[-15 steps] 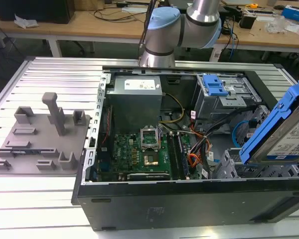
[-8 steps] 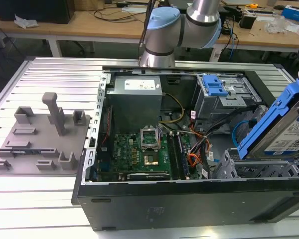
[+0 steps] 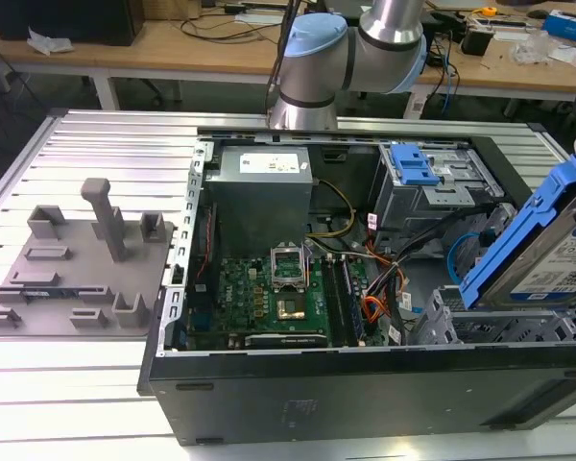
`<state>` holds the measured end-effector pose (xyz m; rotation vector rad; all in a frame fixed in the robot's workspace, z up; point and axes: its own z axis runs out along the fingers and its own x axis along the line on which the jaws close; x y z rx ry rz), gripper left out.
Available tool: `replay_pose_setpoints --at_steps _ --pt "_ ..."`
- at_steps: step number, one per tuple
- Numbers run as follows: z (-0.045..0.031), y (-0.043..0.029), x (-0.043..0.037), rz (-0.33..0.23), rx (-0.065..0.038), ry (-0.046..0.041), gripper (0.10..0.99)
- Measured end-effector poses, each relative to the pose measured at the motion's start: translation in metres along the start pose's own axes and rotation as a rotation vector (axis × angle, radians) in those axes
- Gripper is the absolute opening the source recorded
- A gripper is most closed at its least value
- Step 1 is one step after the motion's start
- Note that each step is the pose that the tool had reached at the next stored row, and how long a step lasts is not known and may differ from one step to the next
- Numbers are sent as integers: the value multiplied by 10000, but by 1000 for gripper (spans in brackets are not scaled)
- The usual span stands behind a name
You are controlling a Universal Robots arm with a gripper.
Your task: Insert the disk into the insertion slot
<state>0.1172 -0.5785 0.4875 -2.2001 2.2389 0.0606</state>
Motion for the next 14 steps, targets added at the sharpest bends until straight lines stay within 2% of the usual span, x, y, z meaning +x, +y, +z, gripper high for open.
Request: replay_pose_setpoints --at_steps 4,14 --pt "6 0 0 -6 145 -1 365" --pt "11 4 -5 -5 151 14 365"
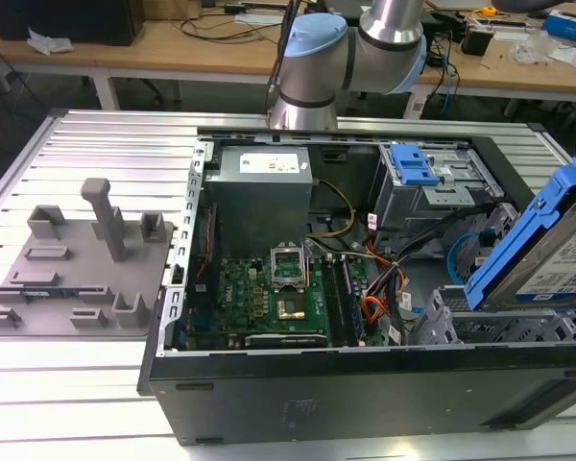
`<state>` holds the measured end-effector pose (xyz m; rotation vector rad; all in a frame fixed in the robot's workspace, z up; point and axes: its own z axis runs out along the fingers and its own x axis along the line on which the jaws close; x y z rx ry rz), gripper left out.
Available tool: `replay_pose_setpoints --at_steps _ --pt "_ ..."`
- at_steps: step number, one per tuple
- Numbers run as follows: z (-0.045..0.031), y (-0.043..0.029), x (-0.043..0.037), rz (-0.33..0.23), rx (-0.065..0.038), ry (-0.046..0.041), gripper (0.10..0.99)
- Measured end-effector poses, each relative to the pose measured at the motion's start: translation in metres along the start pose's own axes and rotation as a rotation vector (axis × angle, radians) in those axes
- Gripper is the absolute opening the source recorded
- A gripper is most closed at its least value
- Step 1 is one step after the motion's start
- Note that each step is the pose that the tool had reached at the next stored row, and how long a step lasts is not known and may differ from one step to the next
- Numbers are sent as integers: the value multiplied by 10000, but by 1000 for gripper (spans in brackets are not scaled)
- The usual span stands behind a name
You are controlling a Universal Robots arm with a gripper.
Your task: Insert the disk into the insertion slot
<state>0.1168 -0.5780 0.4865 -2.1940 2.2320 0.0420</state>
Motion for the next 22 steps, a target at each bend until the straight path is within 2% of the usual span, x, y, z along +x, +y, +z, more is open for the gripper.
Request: replay_pose_setpoints --at_steps 8,11,16,22 --pt "16 13 -126 0 0 9 365" --pt "29 19 -213 0 0 33 365" --pt "47 27 -282 0 1 66 365" --pt "67 33 -325 1 2 94 365"
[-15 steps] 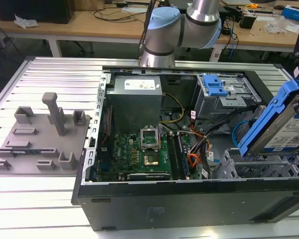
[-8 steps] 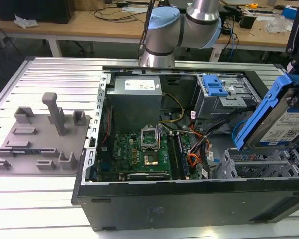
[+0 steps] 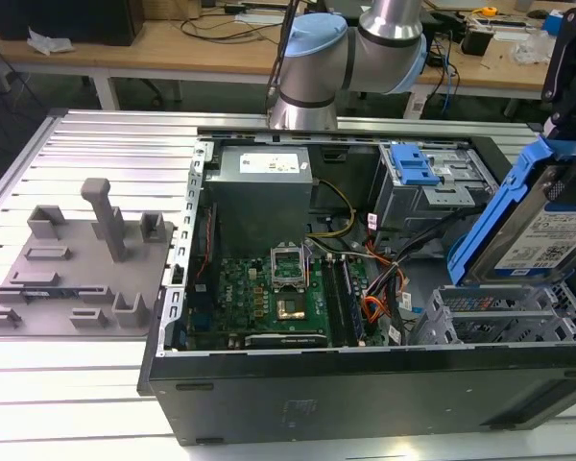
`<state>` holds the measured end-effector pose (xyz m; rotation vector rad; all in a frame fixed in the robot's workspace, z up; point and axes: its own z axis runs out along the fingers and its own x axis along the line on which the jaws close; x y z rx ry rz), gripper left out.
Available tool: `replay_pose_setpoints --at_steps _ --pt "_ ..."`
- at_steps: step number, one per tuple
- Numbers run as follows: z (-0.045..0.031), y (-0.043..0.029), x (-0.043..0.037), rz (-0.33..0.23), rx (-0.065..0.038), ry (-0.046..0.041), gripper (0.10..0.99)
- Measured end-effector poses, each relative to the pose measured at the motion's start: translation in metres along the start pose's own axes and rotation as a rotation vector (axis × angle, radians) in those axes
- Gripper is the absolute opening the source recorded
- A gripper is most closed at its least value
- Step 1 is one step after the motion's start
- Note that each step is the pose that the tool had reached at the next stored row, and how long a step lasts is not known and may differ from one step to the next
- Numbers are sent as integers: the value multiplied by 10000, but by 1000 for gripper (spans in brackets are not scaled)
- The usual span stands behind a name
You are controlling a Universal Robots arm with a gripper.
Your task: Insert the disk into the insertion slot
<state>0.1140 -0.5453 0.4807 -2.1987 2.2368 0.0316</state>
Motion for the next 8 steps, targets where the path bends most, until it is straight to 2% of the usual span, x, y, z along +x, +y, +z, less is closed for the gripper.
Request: replay_pose_setpoints --at_steps 8 --pt "4 0 -2 0 0 5 365"
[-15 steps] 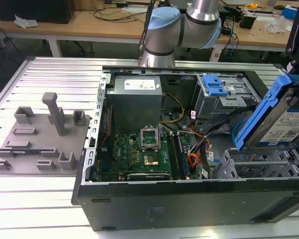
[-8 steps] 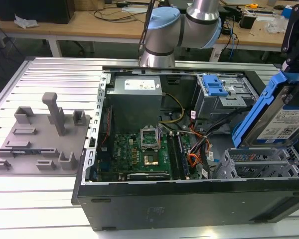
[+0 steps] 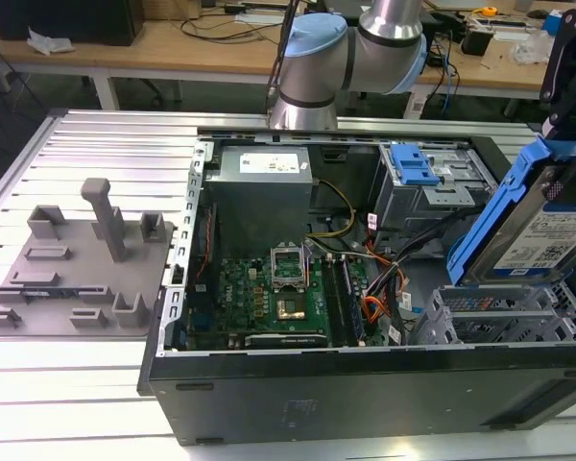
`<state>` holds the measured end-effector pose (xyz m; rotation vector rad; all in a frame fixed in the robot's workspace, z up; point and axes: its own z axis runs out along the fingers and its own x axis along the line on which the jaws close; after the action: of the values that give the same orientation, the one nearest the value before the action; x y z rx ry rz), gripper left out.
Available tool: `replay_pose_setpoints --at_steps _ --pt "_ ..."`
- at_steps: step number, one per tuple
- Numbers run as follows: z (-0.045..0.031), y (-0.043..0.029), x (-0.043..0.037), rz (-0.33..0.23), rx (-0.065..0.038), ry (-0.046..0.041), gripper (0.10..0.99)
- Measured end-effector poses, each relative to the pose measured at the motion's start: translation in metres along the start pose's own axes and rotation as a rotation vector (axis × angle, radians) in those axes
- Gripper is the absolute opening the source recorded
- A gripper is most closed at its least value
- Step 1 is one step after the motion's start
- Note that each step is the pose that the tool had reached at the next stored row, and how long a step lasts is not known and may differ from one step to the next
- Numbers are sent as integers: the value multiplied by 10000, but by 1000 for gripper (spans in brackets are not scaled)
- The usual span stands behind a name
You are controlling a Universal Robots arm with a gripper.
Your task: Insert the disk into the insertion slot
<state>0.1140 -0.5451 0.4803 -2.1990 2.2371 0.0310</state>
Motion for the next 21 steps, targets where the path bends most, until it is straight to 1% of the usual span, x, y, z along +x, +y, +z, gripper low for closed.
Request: replay_pose_setpoints --at_steps 11,17,21 --pt "40 -12 13 2 -18 0 365" --pt "76 -13 17 1 -18 2 365" --pt "98 -14 35 1 -26 2 365"
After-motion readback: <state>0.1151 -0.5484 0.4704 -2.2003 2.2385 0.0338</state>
